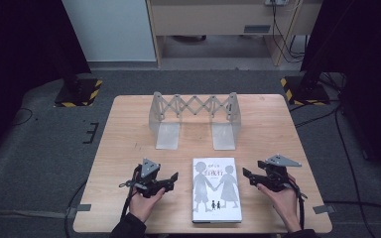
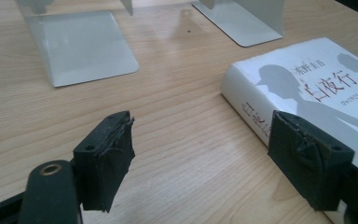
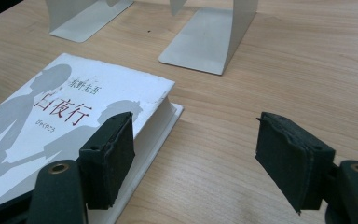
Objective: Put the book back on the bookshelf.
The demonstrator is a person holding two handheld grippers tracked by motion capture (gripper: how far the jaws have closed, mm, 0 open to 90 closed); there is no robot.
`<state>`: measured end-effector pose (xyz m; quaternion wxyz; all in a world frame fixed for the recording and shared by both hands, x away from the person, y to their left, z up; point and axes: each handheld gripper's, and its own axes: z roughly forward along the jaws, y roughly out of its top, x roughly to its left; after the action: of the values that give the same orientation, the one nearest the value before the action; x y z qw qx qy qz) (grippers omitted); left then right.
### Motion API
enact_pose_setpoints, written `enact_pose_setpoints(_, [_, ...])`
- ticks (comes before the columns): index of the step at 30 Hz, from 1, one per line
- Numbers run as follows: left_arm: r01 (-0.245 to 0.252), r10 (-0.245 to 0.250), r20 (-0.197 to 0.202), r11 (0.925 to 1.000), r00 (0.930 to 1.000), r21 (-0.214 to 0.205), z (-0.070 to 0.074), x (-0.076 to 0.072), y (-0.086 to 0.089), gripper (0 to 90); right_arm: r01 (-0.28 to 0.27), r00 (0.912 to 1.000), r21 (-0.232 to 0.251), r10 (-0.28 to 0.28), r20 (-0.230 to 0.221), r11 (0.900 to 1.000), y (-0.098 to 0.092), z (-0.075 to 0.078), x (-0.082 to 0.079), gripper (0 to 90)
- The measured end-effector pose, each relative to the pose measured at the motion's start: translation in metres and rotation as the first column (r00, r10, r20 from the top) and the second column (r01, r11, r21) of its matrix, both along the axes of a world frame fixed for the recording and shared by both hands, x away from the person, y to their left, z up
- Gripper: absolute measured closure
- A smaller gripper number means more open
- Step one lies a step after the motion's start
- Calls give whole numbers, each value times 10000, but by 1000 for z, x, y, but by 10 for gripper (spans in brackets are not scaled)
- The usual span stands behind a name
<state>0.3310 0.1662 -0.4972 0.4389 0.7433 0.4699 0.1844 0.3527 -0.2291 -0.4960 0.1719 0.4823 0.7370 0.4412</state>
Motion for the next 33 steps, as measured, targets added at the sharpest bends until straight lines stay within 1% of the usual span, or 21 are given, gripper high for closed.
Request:
enact_pose_setpoints(4, [264, -264, -19, 9996, 9996, -16, -2, -2, -9, 213, -152, 9999, 57, 152, -40, 9999, 5, -1, -1, 280])
enact_pose_setpoints(6, [380, -380, -14, 9992, 9993, 76, -2, -4, -14, 211, -191, 9998, 81, 191, -31, 9998, 6, -2, -1, 280])
enact_pose_setpoints(7, [483, -483, 1, 9988, 9988, 22, -2, -4, -17, 210, -250, 9997, 86, 250, -23, 9997, 7, -2, -2, 279])
enact_pose_setpoints(9, [600, -600, -18, 9982, 9982, 79, -3, -5, -22, 207, -325, 9995, 238, 326, -51, 9992, 11, -4, -2, 280])
enact_pose_setpoints(11, [784, -783, -89, 9968, 9969, 128, -5, -6, -27, 207, -409, 9991, 215, 411, -69, 9989, 12, -5, -2, 280])
enact_pose_setpoints(13, [917, -916, -150, 9958, 9957, 64, -7, -6, -31, 201, -509, 9986, 364, 514, -117, 9980, 16, -7, -3, 282])
enact_pose_setpoints(16, [1067, -1068, -283, 9943, 9939, -59, -9, -6, -38, 201, -606, 9980, 389, 612, -161, 9974, 18, -8, -3, 282])
enact_pose_setpoints(20, [1359, -1355, -414, 9907, 9899, 68, -13, -7, -45, 194, -740, 9968, 468, 753, -271, 9962, 23, -10, -3, 286])
enact_pose_setpoints(21, [1489, -1485, -470, 9888, 9878, 67, -14, -7, -46, 192, -755, 9965, 508, 771, -311, 9959, 24, -10, -3, 286])
enact_pose_setpoints(22, [1636, -1636, -500, 9865, 9853, -37, -15, -7, -48, 190, -768, 9964, 523, 786, -332, 9957, 24, -10, -3, 285])
enact_pose_setpoints(23, [1724, -1724, -530, 9850, 9836, -42, -15, -7, -49, 182, -772, 9960, 644, 799, -396, 9949, 26, -12, -4, 283])
enact_pose_setpoints(24, [1827, -1824, -518, 9832, 9819, 8, -16, -7, -50, 182, -772, 9960, 644, 799, -396, 9949, 26, -12, -4, 283])
enact_pose_setpoints(25, [1881, -1874, -551, 9821, 9807, 81, -17, -8, -52, 181, -816, 9957, 635, 842, -395, 9946, 26, -13, -3, 283])
enact_pose_setpoints(27, [1899, -1895, -595, 9818, 9801, 2, -18, -8, -54, 166, -877, 9951, 650, 905, -405, 9940, 29, -14, -4, 282])
enact_pose_setpoints(29, [1954, -1953, -578, 9807, 9790, -41, -19, -7, -55, 151, -974, 9939, 619, 1004, -462, 9933, 32, -16, -4, 282])
enact_pose_setpoints(30, [1947, -1948, -587, 9808, 9791, -74, -20, -7, -56, 127, -1025, 9933, 600, 1053, -465, 9929, 34, -17, -4, 282])
enact_pose_setpoints(31, [2004, -2006, -538, 9797, 9782, -88, -21, -6, -57, 127, -1068, 9926, 597, 1099, -513, 9925, 36, -17, -4, 281])
enact_pose_setpoints(32, [2088, -2088, -444, 9779, 9769, -47, -22, -5, -57, 110, -1093, 9921, 569, 1124, -550, 9924, 37, -18, -4, 281])
enact_pose_setpoints(33, [2196, -2195, -251, 9756, 9753, 42, -23, -5, -58, 82, -1110, 9918, 567, 1142, -575, 9922, 38, -19, -4, 280])
